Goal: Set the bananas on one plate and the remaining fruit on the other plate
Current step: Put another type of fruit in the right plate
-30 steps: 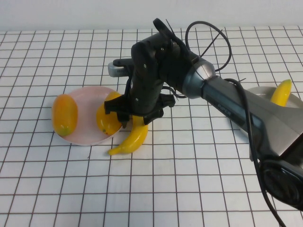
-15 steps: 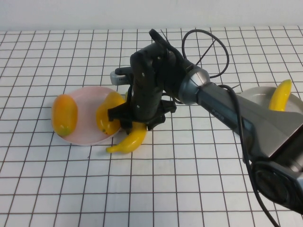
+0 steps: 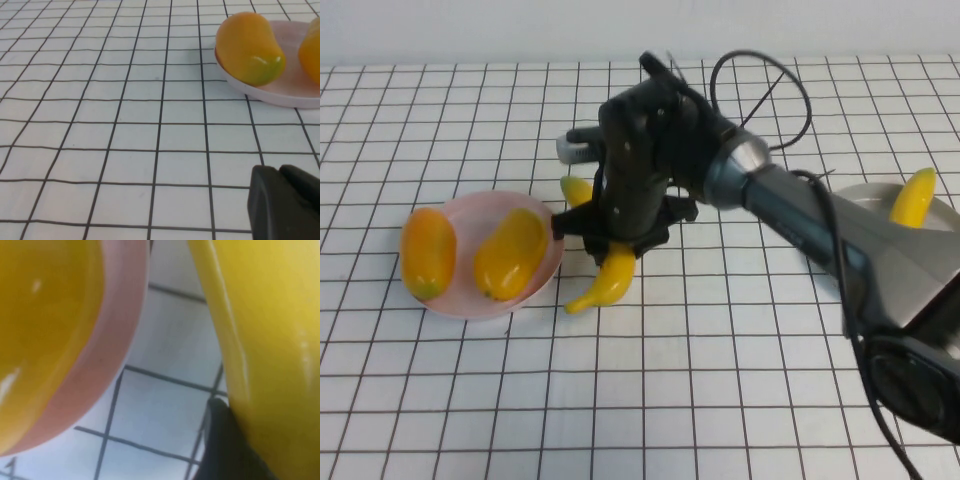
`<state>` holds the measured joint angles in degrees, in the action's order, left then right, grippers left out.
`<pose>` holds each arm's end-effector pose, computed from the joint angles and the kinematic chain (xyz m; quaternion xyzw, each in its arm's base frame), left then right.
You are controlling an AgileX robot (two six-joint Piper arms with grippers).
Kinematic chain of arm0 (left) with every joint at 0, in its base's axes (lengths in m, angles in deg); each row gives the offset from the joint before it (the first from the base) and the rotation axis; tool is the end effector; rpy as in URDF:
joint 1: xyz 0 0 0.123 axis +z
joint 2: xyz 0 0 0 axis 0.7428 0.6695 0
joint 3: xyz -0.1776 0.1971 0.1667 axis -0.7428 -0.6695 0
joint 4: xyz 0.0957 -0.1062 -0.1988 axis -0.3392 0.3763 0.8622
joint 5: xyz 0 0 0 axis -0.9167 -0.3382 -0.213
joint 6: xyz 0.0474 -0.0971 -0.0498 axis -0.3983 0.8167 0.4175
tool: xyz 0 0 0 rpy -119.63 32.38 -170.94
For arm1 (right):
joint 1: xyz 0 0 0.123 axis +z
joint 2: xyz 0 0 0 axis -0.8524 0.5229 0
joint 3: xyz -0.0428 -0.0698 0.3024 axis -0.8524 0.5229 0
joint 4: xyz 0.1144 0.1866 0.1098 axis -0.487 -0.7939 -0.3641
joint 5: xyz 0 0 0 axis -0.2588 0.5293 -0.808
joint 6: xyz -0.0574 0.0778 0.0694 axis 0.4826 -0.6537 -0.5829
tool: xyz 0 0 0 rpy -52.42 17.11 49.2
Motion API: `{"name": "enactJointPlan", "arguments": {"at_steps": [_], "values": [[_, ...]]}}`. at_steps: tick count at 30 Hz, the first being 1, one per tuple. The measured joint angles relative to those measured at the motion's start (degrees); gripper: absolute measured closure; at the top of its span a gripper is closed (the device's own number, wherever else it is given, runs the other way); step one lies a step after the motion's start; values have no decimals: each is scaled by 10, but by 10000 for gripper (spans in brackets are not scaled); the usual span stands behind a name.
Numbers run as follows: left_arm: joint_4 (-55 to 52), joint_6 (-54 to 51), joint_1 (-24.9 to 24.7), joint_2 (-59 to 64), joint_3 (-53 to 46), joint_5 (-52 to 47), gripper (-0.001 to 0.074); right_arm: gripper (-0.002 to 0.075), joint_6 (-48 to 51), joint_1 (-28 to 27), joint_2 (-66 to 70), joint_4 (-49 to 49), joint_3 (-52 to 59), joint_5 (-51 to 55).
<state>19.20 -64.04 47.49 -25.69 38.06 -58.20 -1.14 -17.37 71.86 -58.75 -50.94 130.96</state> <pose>0.0437 0.0040 0.1630 0.0057 0.8052 0.0218 0.5926 0.4130 0.3566 0.2074 -0.1105 0.9789 0.0876 0.1477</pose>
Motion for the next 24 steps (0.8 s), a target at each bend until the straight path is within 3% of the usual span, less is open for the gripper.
{"name": "enactJointPlan", "arguments": {"at_steps": [8, 18, 24], "values": [[0, 0, 0, 0, 0, 0, 738, 409, 15, -62, -116, 41, 16, 1], [0, 0, 0, 0, 0, 0, 738, 409, 24, -171, -223, 89, 277, 1], [0, 0, 0, 0, 0, 0, 738, 409, 32, -221, -228, 95, 330, 0]]}}
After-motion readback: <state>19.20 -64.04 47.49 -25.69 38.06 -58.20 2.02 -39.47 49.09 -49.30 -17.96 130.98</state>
